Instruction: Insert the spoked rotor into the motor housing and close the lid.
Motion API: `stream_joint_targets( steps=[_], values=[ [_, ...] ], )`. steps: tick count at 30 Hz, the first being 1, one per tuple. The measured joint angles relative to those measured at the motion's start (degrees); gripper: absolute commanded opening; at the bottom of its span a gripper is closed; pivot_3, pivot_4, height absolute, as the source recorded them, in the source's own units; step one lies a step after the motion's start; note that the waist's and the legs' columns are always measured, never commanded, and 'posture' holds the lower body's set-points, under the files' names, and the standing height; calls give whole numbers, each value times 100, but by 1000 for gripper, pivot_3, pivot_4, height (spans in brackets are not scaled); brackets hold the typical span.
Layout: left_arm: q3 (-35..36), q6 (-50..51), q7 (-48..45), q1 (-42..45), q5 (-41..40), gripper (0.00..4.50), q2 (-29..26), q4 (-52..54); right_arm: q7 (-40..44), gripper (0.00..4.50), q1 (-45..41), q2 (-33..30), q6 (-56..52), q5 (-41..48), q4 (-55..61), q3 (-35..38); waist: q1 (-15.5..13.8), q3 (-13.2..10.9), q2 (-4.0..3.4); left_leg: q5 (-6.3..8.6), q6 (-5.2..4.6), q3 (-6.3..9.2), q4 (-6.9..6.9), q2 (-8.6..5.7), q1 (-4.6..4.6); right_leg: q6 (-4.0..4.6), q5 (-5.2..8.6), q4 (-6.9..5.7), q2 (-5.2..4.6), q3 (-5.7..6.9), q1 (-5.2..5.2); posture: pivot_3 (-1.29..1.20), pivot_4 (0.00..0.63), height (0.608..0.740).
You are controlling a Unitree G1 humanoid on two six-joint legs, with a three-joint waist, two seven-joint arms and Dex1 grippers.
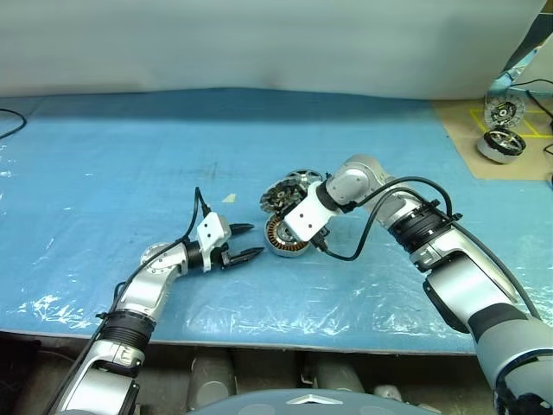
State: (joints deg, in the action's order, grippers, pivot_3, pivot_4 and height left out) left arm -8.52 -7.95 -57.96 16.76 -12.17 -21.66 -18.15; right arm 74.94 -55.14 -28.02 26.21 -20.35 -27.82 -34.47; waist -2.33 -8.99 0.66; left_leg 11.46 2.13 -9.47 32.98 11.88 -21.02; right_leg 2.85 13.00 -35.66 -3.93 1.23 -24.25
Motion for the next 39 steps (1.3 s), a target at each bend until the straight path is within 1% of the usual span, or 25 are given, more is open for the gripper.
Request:
stream_joint_targets(
  steps=[5,12,19,27,30,32,39],
  values=[
    [0,107,10,8,-1,3023,2,69,-12,1348,-1,-119,14,-44,62,0,-4,0,0,0,0,0,0,-1,0,0,0,0,-1,0,0,0,150,740],
    [1,182,26,51,-2,3023,13,124,-319,1348,-2,-259,201,-351,64,0,-10,0,0,0,0,0,1,-1,0,0,0,-1,-3,-1,1,0,150,740],
    [1,286,57,110,-7,3023,22,236,-400,1348,248,-292,-34,-346,401,41,-7,0,1,0,1,0,0,-1,1,0,0,0,-2,-1,1,0,150,740],
    [21,282,4,130,-7,3023,-1,170,-423,1348,601,-250,-456,-167,745,274,2,0,1,0,0,0,-2,-1,3,0,0,2,0,-1,1,0,150,740],
    [23,321,11,120,-9,3023,-5,234,-493,744,664,-246,-562,-167,763,289,0,0,1,6,11,0,-2,-1,5,0,0,0,-1,-1,2,0,150,740],
    [24,374,22,96,-11,3023,-24,343,-507,76,711,-246,-628,-162,778,302,-2,0,1,8,14,0,-2,0,4,-1,0,0,-2,-2,2,0,150,740],
    [27,540,74,72,-23,3023,-46,599,-492,26,777,-267,-670,-95,859,335,2,0,1,8,14,0,-2,-1,7,-1,0,-1,-1,-3,3,0,150,740]
  ],
)
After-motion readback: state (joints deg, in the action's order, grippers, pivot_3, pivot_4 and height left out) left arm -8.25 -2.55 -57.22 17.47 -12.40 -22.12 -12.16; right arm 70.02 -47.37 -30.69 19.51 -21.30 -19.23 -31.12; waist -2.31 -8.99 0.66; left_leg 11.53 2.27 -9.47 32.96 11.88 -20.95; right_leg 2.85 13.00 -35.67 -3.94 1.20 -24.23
